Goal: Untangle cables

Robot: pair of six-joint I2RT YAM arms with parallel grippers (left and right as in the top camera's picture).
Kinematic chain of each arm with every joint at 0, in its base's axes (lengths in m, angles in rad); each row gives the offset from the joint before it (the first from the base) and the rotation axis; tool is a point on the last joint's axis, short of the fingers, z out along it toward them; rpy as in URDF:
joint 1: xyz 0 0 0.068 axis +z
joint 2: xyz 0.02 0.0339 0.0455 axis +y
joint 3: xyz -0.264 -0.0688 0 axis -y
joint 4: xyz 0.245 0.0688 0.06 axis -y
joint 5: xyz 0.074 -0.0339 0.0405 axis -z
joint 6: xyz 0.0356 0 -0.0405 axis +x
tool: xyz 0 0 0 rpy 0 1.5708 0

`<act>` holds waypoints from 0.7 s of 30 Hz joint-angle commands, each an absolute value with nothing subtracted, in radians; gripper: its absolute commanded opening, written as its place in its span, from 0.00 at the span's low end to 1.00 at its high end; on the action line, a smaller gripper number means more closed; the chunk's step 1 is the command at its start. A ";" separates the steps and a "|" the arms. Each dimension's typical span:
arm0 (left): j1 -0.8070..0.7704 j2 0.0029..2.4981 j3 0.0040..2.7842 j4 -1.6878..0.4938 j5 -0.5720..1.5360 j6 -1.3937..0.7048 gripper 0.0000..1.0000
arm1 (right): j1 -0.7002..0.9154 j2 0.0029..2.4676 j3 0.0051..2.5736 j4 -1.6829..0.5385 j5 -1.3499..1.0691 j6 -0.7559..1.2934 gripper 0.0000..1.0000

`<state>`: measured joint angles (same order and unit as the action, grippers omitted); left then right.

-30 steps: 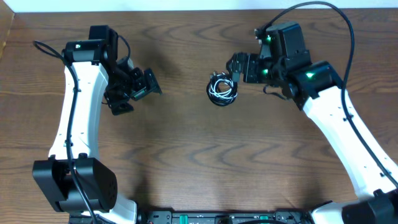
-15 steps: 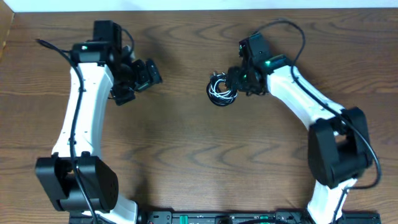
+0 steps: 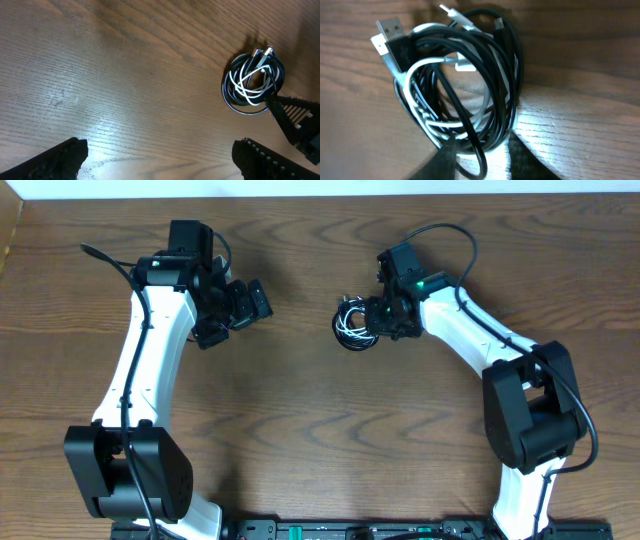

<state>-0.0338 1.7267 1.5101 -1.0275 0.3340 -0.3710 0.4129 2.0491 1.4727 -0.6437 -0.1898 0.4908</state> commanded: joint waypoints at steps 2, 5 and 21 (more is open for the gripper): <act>-0.033 1.729 1.499 -1.031 0.327 -0.382 0.98 | 0.422 2.065 1.475 -0.637 -0.190 0.493 0.24; -0.033 1.729 1.499 -1.058 0.327 -0.383 0.98 | 0.422 2.065 1.475 -0.665 -0.162 0.493 0.23; -0.078 1.729 1.496 -1.068 0.403 -0.383 0.98 | 0.366 1.946 1.559 -0.643 -0.451 0.493 0.01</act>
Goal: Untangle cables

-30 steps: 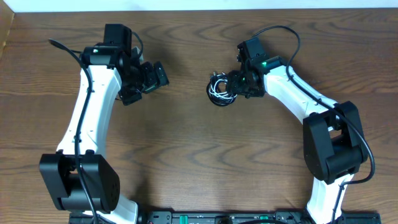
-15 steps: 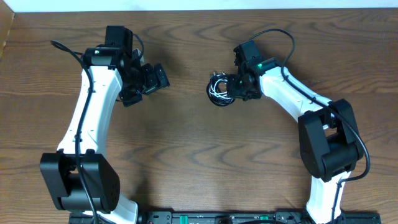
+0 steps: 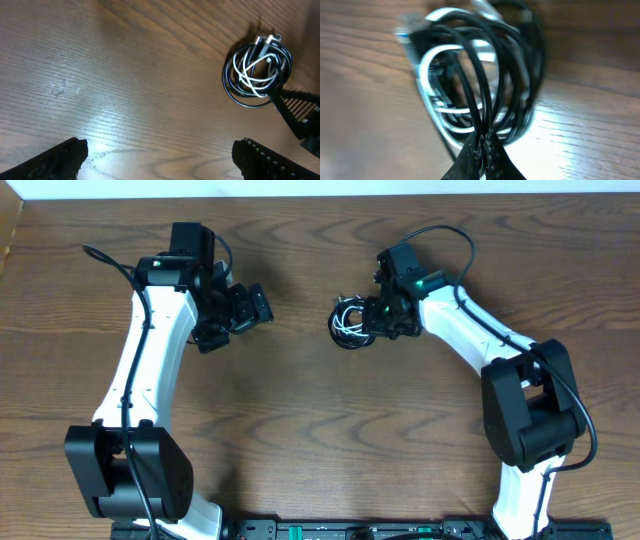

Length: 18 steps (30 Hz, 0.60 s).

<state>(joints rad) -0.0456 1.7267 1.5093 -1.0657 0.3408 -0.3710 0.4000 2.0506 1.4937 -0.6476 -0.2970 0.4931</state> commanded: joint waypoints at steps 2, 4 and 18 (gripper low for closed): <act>-0.096 1.729 1.496 -1.068 0.407 -0.382 0.98 | 0.346 1.908 1.570 -0.641 -0.500 0.493 0.01; -0.112 1.729 1.496 -1.068 0.407 -0.383 0.98 | 0.326 1.869 1.576 -0.636 -0.534 0.493 0.01; -0.165 1.729 1.496 -1.065 0.406 -0.383 0.98 | 0.261 1.690 1.576 -0.397 -0.723 0.711 0.01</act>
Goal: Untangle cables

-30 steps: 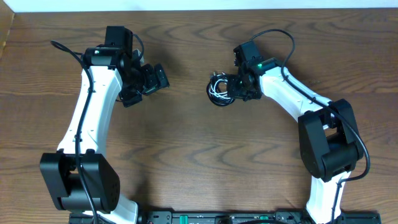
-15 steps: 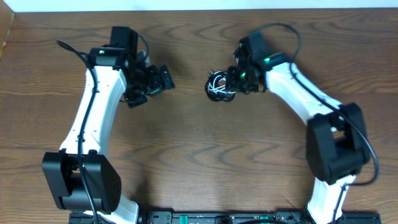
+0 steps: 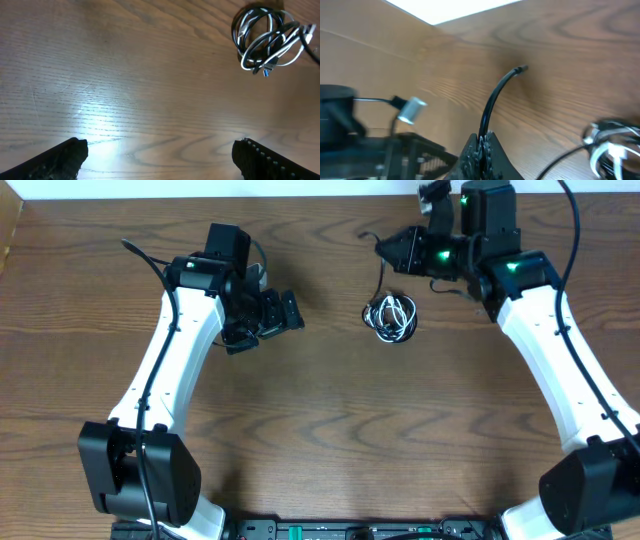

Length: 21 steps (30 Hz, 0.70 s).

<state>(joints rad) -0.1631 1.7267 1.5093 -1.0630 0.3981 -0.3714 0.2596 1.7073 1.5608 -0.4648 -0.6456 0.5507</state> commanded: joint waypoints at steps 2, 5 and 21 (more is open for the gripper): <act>-0.165 1.729 1.496 -1.068 0.406 -0.383 0.98 | 0.257 1.690 1.576 -0.282 -0.791 0.804 0.01; -0.165 1.729 1.496 -1.076 0.407 -0.383 0.98 | 0.241 1.690 1.576 0.004 -0.904 0.987 0.01; -0.165 1.729 1.496 -1.079 0.373 -0.383 0.98 | 0.068 1.642 1.577 0.876 -0.921 1.838 0.02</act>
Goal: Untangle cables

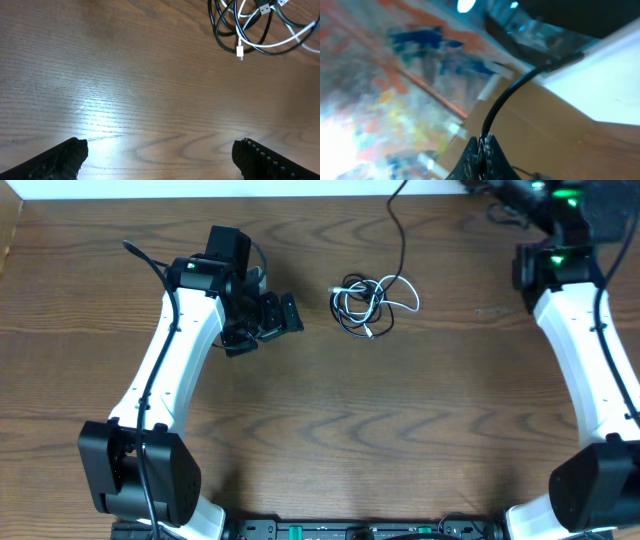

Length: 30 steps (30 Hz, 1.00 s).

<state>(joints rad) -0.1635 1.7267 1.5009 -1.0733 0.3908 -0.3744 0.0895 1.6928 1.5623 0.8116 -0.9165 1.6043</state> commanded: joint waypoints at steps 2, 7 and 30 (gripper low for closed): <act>-0.165 1.729 1.496 -1.080 0.374 -0.383 0.98 | 0.059 1.627 1.577 0.935 -0.920 1.911 0.01; -0.165 1.729 1.496 -1.079 0.384 -0.383 0.98 | 0.070 1.606 1.577 0.991 -0.895 2.051 0.01; -0.185 1.641 1.496 -0.788 1.142 -0.035 0.86 | 0.126 1.488 1.576 0.604 -0.781 1.881 0.02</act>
<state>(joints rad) -0.1688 1.6970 1.4971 -0.8566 0.9501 -0.0879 0.0963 1.4979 1.5688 0.5949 -0.8036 1.8458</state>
